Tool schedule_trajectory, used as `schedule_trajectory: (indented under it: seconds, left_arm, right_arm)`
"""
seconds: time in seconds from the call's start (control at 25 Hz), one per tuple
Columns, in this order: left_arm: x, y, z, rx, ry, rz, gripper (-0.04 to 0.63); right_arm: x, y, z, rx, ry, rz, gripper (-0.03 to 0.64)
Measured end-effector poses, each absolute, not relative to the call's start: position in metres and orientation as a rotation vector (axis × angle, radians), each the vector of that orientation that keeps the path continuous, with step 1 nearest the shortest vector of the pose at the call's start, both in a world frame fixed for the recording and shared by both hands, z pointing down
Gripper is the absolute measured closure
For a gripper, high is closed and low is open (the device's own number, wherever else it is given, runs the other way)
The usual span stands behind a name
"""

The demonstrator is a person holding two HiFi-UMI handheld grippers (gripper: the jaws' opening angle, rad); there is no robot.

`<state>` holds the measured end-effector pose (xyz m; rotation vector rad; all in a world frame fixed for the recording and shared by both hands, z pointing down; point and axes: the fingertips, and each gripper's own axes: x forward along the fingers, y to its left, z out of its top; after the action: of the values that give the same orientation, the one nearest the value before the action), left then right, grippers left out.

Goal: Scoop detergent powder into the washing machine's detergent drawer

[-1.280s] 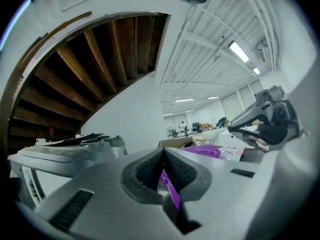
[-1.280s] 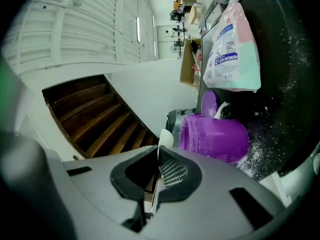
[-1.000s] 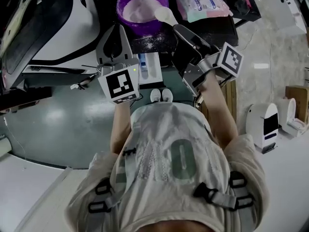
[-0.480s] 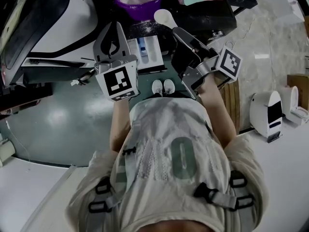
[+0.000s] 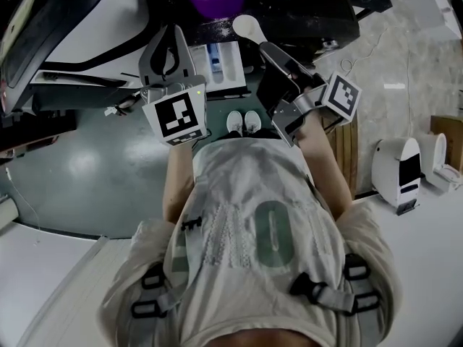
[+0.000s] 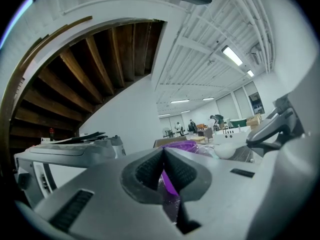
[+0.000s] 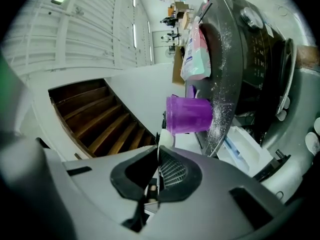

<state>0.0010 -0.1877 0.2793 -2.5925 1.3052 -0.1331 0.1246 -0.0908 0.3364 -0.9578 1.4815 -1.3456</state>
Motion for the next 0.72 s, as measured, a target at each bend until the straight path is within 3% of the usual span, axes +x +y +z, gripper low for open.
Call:
schedule_trajectory:
  seconds: [0.72]
  left_arm:
    - [-0.041,-0.197,0.290,-2.501,1.515,-0.184,0.574]
  right_arm:
    - [0.082,-0.122,0.356,-0.848,1.608,-1.529,0.606]
